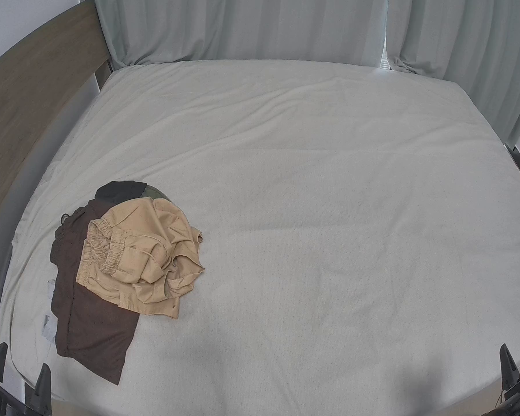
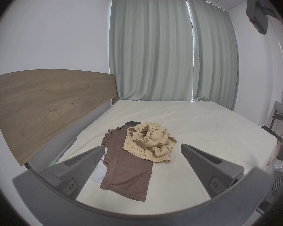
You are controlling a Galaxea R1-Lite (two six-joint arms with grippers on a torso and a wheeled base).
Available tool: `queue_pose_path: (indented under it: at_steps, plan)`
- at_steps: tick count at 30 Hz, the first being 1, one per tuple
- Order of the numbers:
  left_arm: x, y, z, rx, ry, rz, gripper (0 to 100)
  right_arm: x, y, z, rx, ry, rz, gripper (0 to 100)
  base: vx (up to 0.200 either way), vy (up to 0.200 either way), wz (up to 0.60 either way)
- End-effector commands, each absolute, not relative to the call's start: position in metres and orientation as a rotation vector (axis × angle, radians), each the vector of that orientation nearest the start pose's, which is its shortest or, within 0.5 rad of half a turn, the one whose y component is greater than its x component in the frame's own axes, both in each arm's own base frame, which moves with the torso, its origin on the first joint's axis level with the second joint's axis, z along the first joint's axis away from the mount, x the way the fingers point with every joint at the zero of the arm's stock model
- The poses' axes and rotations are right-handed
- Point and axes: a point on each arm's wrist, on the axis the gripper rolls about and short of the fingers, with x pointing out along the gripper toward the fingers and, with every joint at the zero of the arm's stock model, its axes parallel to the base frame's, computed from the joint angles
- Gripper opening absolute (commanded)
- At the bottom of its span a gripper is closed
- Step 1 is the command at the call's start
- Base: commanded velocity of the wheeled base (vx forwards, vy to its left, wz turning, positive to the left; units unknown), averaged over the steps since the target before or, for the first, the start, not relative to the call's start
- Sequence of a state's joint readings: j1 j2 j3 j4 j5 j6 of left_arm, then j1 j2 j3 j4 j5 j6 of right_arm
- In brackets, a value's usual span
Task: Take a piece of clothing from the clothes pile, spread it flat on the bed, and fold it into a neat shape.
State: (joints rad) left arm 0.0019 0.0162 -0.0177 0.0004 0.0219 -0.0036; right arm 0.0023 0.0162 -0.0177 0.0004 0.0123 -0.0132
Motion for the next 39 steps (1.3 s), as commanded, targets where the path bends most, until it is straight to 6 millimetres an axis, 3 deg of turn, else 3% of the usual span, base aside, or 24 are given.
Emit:
queue_pose_path:
  at_steps: [1,9,12,13,21,27,39]
  plan:
    - [-0.023,0.000,0.076,0.000,0.000,0.023,100,-0.022,0.000,0.075,-0.014,0.006,0.015,100,0.000,0.000,0.00]
    - [-0.023,0.000,0.077,0.009,-0.015,0.011,100,-0.022,0.000,0.075,-0.009,0.006,0.014,100,0.000,0.000,0.00]
    - [-0.026,0.000,0.096,0.001,-0.115,0.015,100,-0.022,0.000,0.075,-0.009,0.006,0.014,100,0.000,0.000,0.00]
    - [-0.029,0.000,0.112,0.002,-0.163,0.017,100,-0.022,0.000,0.075,-0.011,0.006,0.012,100,0.000,0.000,0.00]
    - [-0.023,-0.003,0.125,-0.037,-0.107,-0.137,100,-0.023,0.000,0.075,-0.009,0.005,0.014,100,0.000,0.000,0.00]
    - [-0.015,-0.004,0.149,-0.108,-0.060,-0.211,100,-0.022,0.000,0.075,-0.008,0.006,0.014,100,0.000,0.000,0.00]
    - [0.007,-0.006,0.153,-0.158,0.090,-0.284,100,-0.023,0.000,0.075,-0.008,0.005,0.014,100,0.000,0.000,0.00]
